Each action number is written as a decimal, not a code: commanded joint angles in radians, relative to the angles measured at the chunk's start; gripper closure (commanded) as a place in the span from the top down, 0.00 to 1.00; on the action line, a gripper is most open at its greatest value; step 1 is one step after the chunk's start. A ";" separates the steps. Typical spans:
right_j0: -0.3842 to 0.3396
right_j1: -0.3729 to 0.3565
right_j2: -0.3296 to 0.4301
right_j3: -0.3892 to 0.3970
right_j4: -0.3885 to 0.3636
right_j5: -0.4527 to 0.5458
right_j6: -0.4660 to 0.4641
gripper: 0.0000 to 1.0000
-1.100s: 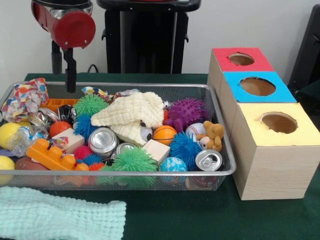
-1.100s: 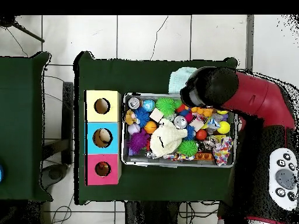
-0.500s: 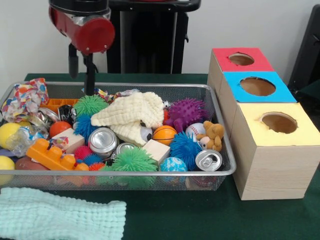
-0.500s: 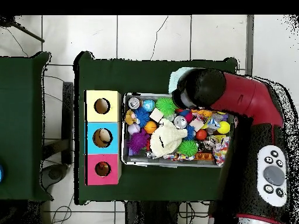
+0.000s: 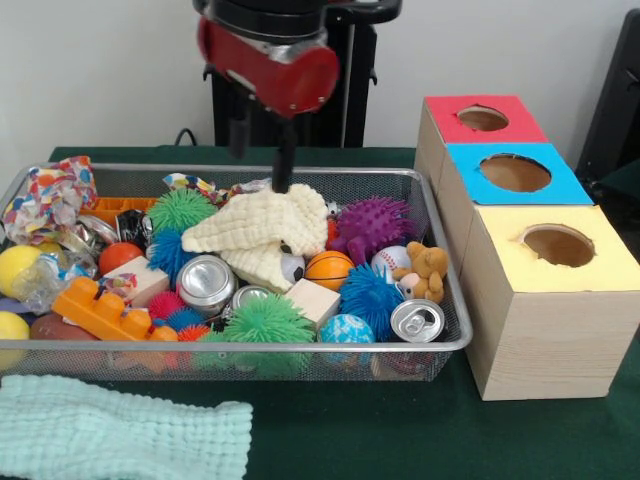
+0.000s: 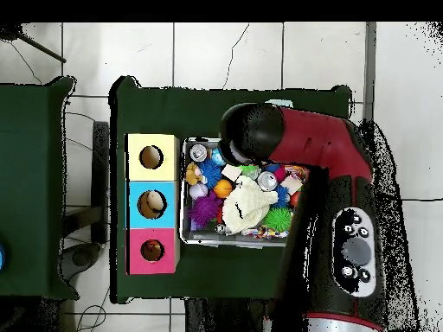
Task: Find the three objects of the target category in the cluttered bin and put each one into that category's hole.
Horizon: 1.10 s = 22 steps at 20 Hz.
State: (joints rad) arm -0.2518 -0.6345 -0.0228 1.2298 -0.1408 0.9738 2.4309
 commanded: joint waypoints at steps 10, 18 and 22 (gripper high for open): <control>0.084 0.074 -0.012 0.174 0.054 -0.096 0.171 1.00; 0.080 0.172 -0.024 0.119 0.048 -0.179 0.173 1.00; 0.070 0.208 -0.030 0.070 0.047 -0.194 0.147 1.00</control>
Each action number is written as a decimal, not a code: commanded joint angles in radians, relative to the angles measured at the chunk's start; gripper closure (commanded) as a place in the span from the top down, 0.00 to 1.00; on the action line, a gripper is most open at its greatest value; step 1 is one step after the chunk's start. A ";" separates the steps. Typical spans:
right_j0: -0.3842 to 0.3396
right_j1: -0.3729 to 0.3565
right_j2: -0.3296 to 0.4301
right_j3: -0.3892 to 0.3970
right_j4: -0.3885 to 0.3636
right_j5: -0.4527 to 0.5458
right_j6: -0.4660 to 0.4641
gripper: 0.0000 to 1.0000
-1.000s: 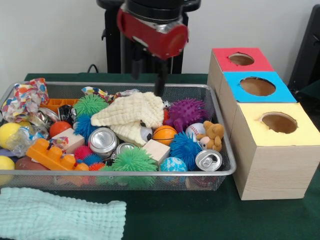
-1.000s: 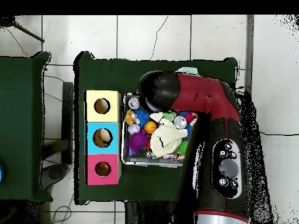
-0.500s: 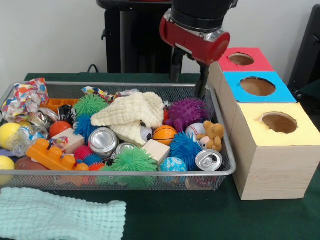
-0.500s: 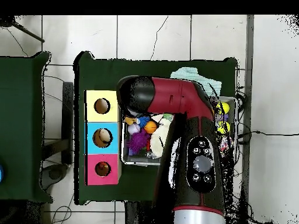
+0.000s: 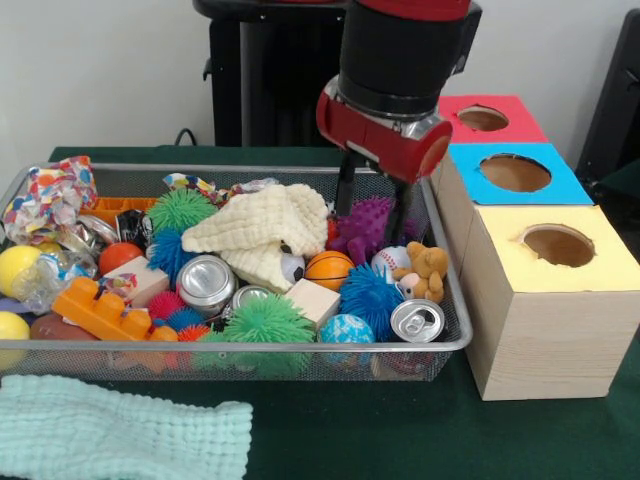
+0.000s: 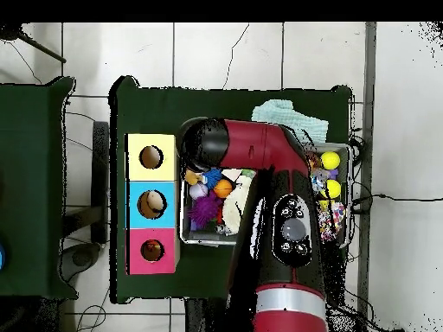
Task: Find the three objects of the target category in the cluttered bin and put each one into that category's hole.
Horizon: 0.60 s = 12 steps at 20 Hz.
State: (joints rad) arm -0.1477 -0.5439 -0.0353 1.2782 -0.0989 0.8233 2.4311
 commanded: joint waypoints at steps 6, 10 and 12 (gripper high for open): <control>-0.014 0.161 -0.035 -0.075 0.051 0.067 0.196 1.00; 0.055 0.195 -0.092 -0.122 0.115 0.152 0.360 1.00; 0.080 0.196 -0.113 -0.132 0.147 0.195 0.401 1.00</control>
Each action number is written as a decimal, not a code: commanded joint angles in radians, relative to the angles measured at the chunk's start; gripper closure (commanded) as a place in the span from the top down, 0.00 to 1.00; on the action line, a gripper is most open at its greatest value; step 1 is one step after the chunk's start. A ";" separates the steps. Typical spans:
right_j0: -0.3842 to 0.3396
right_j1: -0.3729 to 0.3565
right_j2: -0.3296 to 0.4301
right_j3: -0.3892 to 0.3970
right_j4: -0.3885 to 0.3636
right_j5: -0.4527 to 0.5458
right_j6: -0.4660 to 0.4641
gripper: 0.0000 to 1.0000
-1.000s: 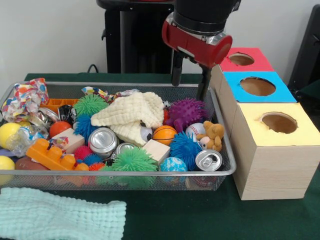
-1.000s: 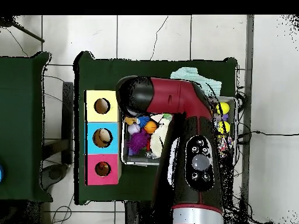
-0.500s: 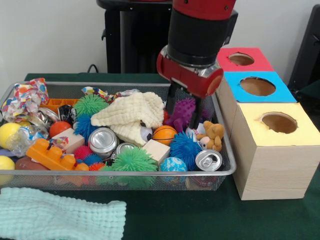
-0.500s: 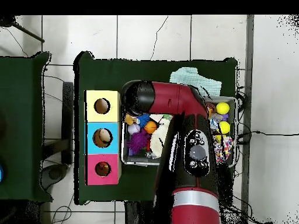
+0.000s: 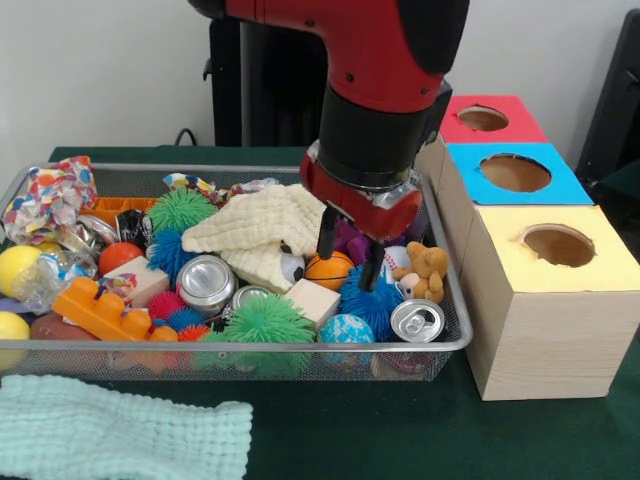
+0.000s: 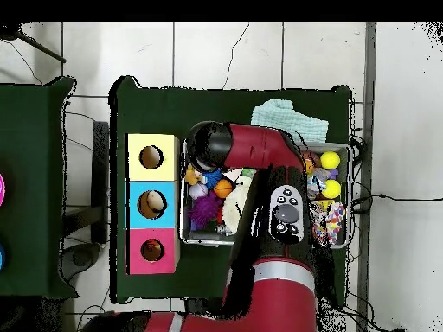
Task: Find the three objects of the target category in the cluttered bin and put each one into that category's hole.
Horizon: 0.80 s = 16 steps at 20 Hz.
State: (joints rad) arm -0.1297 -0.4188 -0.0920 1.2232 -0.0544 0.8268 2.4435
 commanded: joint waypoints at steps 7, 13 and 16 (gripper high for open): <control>0.112 0.029 -0.117 -0.091 0.178 0.324 0.430 1.00; 0.129 -0.002 -0.149 -0.086 0.205 0.391 0.435 1.00; 0.125 0.010 -0.161 -0.071 0.211 0.365 0.437 1.00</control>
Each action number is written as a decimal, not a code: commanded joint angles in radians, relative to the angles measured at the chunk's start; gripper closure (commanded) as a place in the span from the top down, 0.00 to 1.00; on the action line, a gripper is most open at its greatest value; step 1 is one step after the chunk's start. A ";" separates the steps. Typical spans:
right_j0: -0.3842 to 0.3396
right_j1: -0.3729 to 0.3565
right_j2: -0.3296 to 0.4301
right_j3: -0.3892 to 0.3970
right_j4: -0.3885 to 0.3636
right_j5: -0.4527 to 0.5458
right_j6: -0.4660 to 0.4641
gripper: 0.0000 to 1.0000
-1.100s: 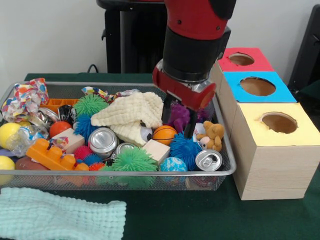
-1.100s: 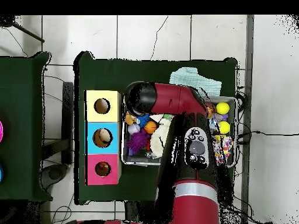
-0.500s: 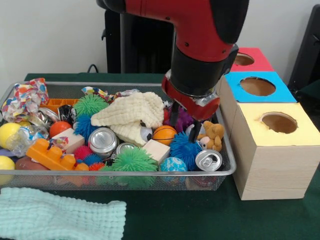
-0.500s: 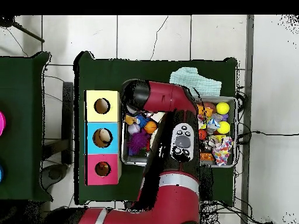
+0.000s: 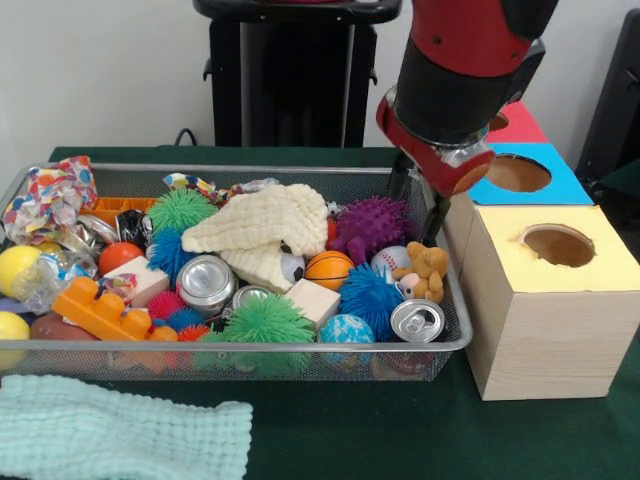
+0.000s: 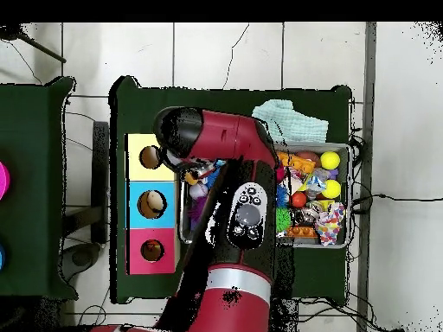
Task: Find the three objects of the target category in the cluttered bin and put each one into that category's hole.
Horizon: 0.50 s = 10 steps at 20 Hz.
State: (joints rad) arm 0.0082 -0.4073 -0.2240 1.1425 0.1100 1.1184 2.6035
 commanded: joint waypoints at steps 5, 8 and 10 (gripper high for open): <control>-0.040 0.094 -0.021 0.020 0.050 -0.114 0.251 1.00; -0.046 0.140 -0.026 -0.009 0.052 -0.153 0.248 1.00; -0.046 0.151 -0.029 -0.020 0.059 -0.148 0.246 1.00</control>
State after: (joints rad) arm -0.0043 -0.3697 -0.2710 1.1271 0.1420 1.0402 2.6076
